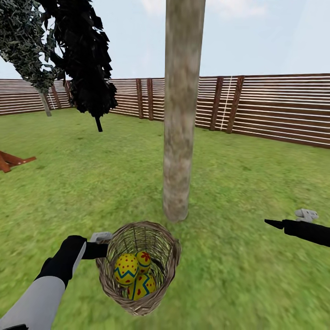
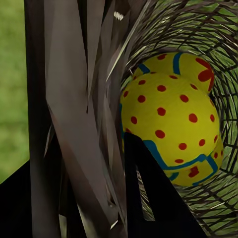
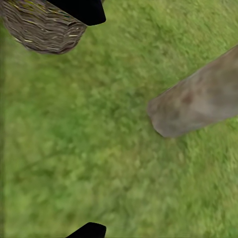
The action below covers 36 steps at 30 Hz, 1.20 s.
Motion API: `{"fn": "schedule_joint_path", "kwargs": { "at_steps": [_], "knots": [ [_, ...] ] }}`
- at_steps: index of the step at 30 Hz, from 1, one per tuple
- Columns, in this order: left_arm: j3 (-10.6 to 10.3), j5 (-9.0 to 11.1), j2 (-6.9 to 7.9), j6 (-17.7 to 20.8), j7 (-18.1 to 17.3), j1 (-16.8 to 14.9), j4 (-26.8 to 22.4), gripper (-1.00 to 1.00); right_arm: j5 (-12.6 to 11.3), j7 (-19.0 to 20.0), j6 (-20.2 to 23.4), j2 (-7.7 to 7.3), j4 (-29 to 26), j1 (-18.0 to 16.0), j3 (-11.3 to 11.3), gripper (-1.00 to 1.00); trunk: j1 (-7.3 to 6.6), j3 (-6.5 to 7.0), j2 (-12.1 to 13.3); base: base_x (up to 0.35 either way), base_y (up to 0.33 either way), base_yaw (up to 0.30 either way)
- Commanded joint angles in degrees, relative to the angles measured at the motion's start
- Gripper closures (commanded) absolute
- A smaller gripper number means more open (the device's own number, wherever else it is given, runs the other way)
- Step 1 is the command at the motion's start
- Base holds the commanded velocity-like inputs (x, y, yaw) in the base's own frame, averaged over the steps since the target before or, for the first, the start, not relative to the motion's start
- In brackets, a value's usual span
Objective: Take the three Easter eggs out of the wicker basket on the lawn in the garden, then place them on the lawn next to a single tree (choose any tree) so that all three eggs are next to the same tree and none are left in the basket.
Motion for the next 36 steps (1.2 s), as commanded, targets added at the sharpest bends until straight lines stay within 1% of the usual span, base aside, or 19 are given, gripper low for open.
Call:
{"fn": "schedule_joint_path", "kwargs": {
  "at_steps": [1, 19, 36],
  "knots": [
    [0.2, 0.0, -0.04, 0.3, -0.5, 0.0, -0.1, 1.00, -0.4, -0.1, 0.4, -0.01, 0.0, 0.0, 0.0, -1.00, 0.22, -0.24, -0.4, 0.000, 0.000, 0.000],
    [0.2, 0.1, -0.04, 0.3, -0.5, 0.0, -0.1, 1.00, -0.4, -0.1, 0.4, 0.08, 0.0, 0.0, 0.0, -1.00, 4.17, -3.47, -7.7, 0.000, 0.000, 0.000],
    [0.6, 0.0, 0.60, 0.3, -0.4, 0.0, -0.2, 1.00, -0.4, -0.1, 0.4, 0.08, 0.0, 0.0, 0.0, -1.00, 7.91, -6.52, -14.5, 0.000, 0.000, 0.000]
  ]
}}
